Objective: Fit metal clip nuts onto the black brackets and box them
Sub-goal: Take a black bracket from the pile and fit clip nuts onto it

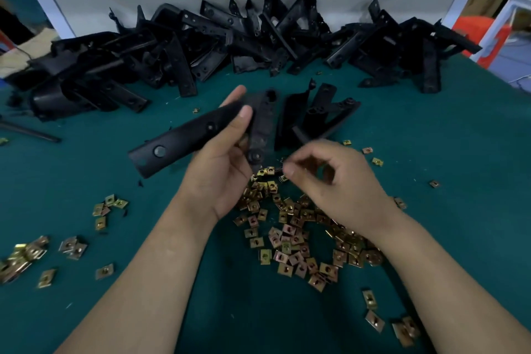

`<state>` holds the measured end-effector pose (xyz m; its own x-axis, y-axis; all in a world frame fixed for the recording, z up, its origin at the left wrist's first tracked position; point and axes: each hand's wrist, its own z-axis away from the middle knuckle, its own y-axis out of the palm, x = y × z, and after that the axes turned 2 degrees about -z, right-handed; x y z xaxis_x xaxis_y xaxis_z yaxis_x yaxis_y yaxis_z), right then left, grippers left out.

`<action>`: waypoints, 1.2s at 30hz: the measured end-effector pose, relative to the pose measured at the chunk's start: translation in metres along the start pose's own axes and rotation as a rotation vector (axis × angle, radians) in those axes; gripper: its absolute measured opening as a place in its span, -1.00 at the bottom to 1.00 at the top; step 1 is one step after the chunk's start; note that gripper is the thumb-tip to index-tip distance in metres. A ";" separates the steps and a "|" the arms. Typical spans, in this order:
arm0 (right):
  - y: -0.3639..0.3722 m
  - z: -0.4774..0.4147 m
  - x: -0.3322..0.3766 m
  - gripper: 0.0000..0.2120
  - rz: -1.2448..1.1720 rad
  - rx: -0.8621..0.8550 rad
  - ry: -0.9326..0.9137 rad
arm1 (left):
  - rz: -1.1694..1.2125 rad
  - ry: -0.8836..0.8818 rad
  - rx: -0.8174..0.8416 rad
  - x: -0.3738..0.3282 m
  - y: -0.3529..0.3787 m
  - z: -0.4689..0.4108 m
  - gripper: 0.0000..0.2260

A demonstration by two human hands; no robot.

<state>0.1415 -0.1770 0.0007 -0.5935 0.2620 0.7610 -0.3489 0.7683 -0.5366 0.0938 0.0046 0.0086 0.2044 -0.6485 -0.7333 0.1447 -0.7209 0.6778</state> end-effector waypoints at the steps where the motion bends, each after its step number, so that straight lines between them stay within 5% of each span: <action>1: -0.002 0.000 -0.002 -0.92 0.118 0.095 0.014 | 0.066 -0.004 -0.052 -0.002 -0.002 -0.001 -0.71; 5: -0.002 0.003 -0.004 -0.79 0.299 0.324 0.038 | 0.188 -0.005 -0.187 -0.004 -0.011 -0.007 -0.91; 19: -0.001 0.005 -0.001 -0.84 0.130 0.299 0.100 | 0.120 -0.069 -0.057 -0.002 -0.013 -0.011 -0.87; 28: -0.010 0.003 0.005 -0.89 0.284 0.438 0.105 | 0.091 -0.108 -0.092 -0.003 -0.010 -0.010 -0.87; 36: -0.007 0.005 0.008 -0.85 0.243 0.378 0.143 | 0.068 -0.133 -0.092 -0.001 -0.011 -0.012 -0.82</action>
<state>0.1353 -0.1837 0.0089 -0.5937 0.5061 0.6256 -0.4680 0.4152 -0.7801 0.1038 0.0166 0.0026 0.0880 -0.7262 -0.6819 0.2239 -0.6526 0.7239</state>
